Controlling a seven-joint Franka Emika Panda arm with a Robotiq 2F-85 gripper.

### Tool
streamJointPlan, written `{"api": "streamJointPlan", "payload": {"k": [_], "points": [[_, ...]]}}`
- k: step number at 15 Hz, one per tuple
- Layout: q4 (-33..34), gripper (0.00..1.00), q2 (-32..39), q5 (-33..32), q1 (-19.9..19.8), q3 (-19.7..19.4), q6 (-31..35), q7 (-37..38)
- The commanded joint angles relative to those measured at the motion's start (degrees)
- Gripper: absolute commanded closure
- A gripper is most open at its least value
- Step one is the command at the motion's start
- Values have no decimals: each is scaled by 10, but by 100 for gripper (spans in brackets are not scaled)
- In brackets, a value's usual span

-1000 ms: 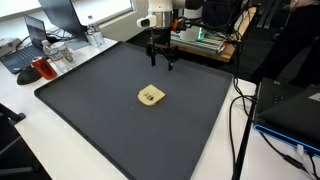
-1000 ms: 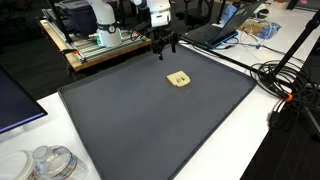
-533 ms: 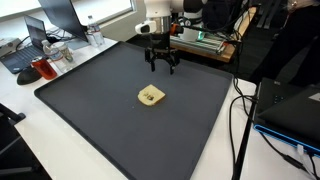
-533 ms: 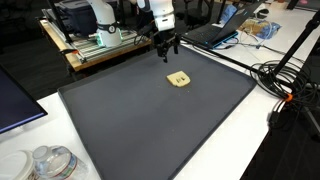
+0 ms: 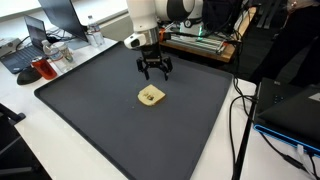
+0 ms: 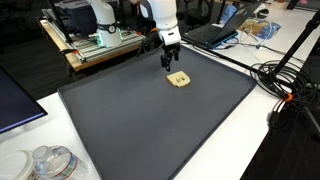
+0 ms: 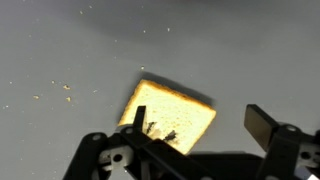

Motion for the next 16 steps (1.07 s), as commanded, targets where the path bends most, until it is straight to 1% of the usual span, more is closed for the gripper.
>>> {"api": "streamJointPlan", "payload": {"k": [1, 4, 8, 12, 13, 16], "points": [[40, 0, 39, -13, -8, -3, -12, -10], [56, 0, 62, -41, 6, -22, 6, 15], [77, 0, 84, -77, 18, -36, 9, 44], [98, 0, 102, -124, 46, -64, 13, 90], [102, 0, 106, -140, 58, -78, 15, 106], [117, 0, 118, -169, 80, -101, 10, 138]]}}
